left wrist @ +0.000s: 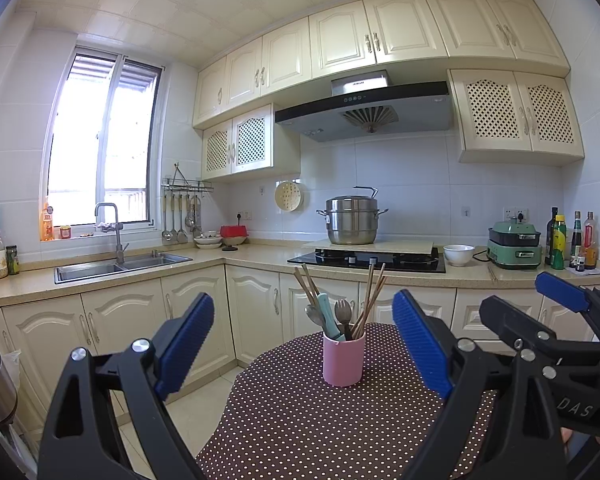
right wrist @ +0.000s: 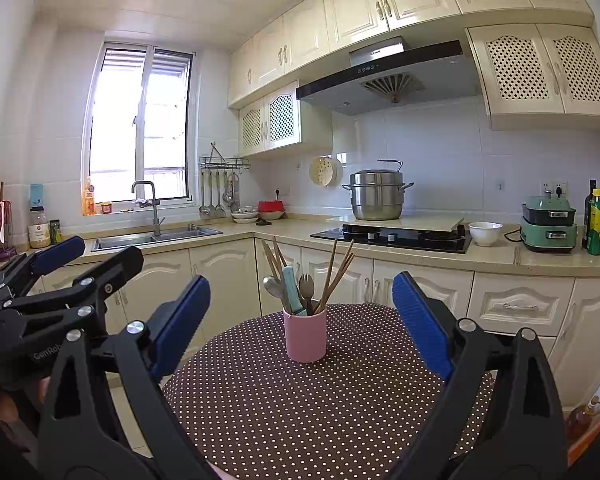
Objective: Organize utensils
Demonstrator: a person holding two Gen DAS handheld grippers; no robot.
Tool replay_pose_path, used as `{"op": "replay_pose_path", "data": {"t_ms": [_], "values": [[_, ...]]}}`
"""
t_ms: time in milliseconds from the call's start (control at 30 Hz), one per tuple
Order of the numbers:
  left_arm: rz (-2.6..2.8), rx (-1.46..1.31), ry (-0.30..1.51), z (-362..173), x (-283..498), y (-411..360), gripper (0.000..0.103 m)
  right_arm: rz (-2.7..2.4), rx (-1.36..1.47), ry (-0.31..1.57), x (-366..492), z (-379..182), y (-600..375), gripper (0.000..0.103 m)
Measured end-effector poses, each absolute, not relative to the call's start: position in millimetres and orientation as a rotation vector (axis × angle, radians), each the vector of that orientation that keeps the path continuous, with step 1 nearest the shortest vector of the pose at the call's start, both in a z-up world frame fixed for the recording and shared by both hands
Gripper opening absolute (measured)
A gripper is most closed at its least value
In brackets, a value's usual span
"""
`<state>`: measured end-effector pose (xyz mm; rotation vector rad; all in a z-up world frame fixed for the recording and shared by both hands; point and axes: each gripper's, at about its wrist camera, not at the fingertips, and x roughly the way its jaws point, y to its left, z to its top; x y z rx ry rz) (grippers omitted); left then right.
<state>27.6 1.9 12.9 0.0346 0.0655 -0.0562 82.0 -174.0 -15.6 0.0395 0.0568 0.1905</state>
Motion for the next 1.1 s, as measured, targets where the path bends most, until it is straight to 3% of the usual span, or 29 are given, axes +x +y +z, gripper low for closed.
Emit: {"op": "replay_pose_path", "data": {"t_ms": [1100], "values": [[-0.053,0.035,0.071,14.2,28.5,9.5,0.089,0.193,0.043,0.065,82.4,-12.6,-170.0,0.091]]}}
